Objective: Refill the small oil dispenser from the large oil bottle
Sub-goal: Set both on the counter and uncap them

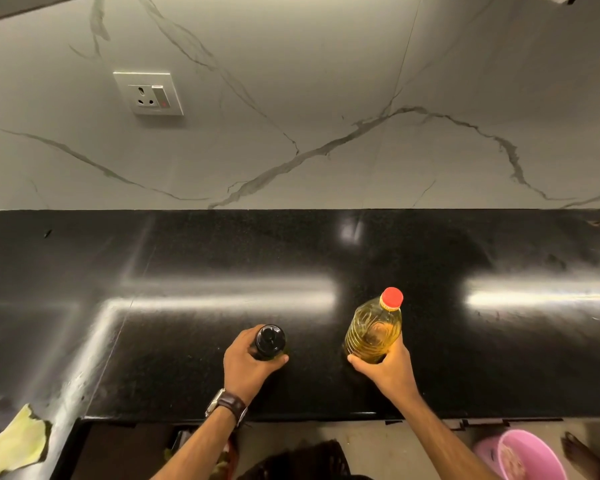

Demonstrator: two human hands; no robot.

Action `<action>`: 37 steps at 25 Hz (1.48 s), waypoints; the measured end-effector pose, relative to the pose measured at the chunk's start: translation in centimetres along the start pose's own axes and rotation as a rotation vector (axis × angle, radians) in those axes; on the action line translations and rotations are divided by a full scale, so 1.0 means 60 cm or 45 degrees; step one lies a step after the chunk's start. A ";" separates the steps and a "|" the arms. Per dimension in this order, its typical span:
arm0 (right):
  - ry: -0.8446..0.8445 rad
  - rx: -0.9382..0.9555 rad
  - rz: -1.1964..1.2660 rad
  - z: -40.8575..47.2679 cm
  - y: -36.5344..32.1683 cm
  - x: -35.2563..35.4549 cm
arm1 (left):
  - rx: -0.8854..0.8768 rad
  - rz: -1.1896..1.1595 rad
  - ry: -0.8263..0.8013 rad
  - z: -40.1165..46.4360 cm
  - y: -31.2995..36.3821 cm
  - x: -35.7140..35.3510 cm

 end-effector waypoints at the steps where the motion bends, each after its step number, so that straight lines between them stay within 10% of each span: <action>1: -0.002 -0.001 0.013 -0.001 0.000 -0.001 | -0.002 0.002 -0.015 0.001 -0.002 -0.002; 12: -0.075 -0.080 0.114 -0.060 0.019 -0.004 | 0.021 0.033 -0.012 -0.011 0.005 0.004; 16: 0.137 -0.114 0.001 -0.111 0.006 0.045 | -0.039 0.173 0.141 -0.091 0.043 0.028; 20: 0.457 0.259 -0.179 -0.167 -0.112 0.141 | -0.326 0.090 -0.138 -0.145 0.149 -0.056; 24: 0.612 0.609 -0.633 -0.203 -0.297 0.186 | -0.488 0.039 -0.177 -0.088 0.273 -0.142; 37: 0.487 0.376 -1.680 -0.124 -0.394 0.119 | -0.475 0.108 -0.092 0.045 0.355 -0.214</action>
Point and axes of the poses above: each hand's wrist, its own z-axis towards the middle knuckle, its own x-axis out of the back of the hand, y = z × x, the point moved 10 cm from there along z, towards the middle knuckle, and after that the axes turned 14 degrees about -x, right-handed, at the moved point
